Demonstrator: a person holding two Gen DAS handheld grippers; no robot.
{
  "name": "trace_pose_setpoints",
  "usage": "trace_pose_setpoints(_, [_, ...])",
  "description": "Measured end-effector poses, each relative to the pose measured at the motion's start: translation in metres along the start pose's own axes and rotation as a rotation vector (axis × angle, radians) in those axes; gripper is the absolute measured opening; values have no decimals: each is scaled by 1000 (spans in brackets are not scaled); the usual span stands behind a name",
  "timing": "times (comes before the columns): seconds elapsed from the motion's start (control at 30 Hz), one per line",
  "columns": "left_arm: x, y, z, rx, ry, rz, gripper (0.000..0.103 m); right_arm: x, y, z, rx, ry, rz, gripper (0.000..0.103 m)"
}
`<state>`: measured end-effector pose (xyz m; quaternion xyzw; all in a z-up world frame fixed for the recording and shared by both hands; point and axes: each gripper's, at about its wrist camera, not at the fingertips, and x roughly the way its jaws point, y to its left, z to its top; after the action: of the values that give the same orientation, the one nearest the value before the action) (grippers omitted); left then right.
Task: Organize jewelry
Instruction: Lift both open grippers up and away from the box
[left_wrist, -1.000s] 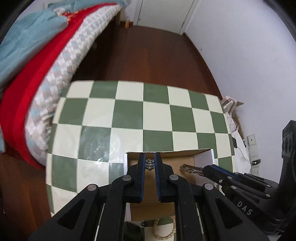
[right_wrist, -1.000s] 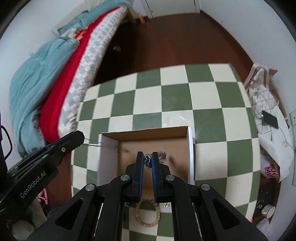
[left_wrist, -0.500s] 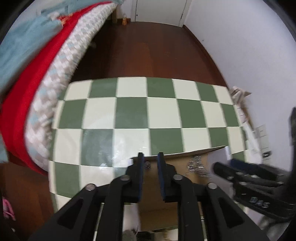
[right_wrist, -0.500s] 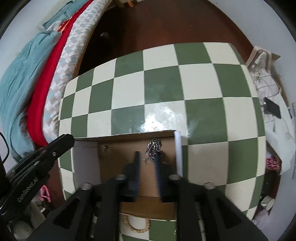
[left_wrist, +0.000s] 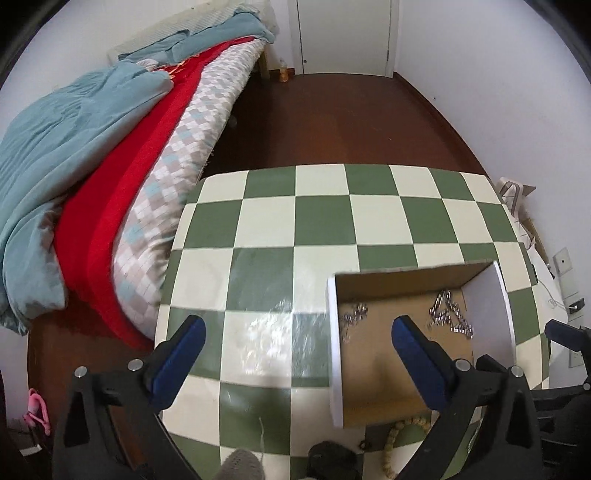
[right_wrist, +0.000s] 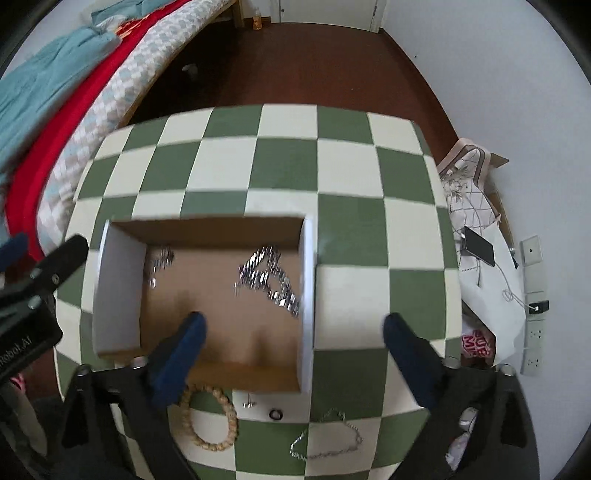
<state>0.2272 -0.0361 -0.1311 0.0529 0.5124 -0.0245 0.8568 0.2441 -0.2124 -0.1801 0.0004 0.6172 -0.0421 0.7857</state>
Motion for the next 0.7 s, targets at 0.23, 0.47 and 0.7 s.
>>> trace_pose_setpoints(0.23, [-20,4,-22,-25,-34,26,103,-9,8,-27,4,-55,-23,103])
trace_pose_setpoints(0.47, [-60,6,-33,-22,-109,40,103,-42,7,-45,25,-143,-30,103])
trace_pose_setpoints(0.7, [-110,5,-47,-14,-198,43,103,-92,6,-65,29,-245,-55,103])
